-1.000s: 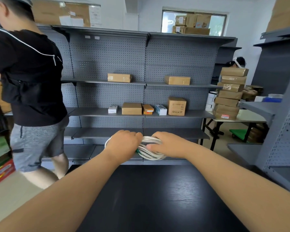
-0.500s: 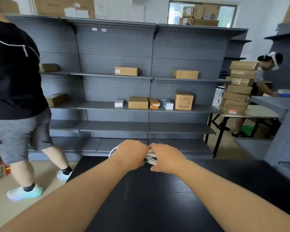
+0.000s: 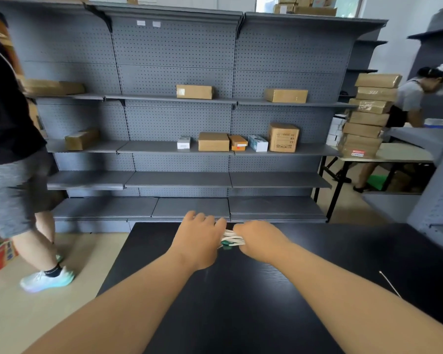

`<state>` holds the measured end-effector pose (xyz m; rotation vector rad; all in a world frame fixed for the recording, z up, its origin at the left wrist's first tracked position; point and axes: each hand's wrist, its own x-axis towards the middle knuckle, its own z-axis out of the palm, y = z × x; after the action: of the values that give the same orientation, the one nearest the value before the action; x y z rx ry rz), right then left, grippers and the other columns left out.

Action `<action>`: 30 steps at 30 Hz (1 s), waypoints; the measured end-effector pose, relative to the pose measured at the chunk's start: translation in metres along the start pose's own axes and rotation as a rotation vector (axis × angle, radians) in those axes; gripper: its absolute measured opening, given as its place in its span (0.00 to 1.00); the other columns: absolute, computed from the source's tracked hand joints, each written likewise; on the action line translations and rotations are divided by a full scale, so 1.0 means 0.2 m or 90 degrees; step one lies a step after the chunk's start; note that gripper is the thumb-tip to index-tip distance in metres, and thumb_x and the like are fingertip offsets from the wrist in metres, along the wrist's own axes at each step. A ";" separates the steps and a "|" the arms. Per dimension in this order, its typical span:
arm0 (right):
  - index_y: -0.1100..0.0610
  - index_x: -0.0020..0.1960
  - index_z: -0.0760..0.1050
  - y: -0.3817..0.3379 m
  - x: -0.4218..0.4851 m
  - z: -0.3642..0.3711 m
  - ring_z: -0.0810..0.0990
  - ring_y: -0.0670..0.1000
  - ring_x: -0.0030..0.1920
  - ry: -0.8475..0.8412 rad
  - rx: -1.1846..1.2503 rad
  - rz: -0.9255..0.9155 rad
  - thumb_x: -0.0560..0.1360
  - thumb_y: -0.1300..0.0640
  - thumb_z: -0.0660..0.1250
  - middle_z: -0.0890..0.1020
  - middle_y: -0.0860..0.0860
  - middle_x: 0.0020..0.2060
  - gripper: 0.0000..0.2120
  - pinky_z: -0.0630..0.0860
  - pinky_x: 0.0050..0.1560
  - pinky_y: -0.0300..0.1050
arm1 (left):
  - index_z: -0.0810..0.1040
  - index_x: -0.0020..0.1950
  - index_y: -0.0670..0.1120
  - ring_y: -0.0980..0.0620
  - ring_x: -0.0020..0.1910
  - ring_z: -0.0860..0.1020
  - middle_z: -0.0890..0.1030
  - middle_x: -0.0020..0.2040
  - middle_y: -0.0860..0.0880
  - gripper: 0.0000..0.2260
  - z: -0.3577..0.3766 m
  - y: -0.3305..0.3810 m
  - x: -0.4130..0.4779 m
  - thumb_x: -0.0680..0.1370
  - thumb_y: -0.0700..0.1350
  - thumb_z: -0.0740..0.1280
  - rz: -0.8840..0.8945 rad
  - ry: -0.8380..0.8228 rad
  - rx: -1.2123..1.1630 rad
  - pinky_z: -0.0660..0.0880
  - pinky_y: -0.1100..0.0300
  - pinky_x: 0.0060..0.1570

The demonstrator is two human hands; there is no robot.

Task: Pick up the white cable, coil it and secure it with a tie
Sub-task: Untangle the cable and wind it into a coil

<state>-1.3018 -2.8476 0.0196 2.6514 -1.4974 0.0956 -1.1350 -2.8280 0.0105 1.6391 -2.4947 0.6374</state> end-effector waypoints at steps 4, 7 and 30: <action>0.54 0.49 0.71 -0.01 -0.02 0.04 0.78 0.58 0.44 -0.005 0.001 0.006 0.72 0.57 0.60 0.80 0.54 0.46 0.06 0.66 0.37 0.46 | 0.67 0.54 0.48 0.44 0.49 0.75 0.77 0.50 0.48 0.15 0.05 -0.03 -0.03 0.71 0.48 0.64 0.006 -0.010 -0.038 0.67 0.53 0.54; 0.53 0.50 0.71 0.00 -0.03 0.07 0.78 0.57 0.45 0.003 -0.016 0.011 0.73 0.56 0.60 0.80 0.53 0.46 0.07 0.65 0.36 0.46 | 0.67 0.53 0.46 0.43 0.47 0.75 0.77 0.49 0.46 0.10 0.06 -0.03 -0.01 0.73 0.44 0.62 0.032 -0.039 -0.067 0.66 0.53 0.42; 0.56 0.55 0.70 0.30 -0.29 0.10 0.77 0.59 0.44 -0.050 -0.002 0.106 0.76 0.58 0.59 0.79 0.56 0.47 0.08 0.65 0.36 0.45 | 0.68 0.51 0.48 0.43 0.41 0.77 0.78 0.45 0.48 0.07 0.10 0.20 0.25 0.74 0.45 0.60 0.220 -0.059 -0.102 0.63 0.56 0.33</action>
<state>-1.3819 -2.8311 -0.0025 2.5516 -1.7404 0.0003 -1.1892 -2.8658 -0.0045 1.2222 -2.8403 0.3805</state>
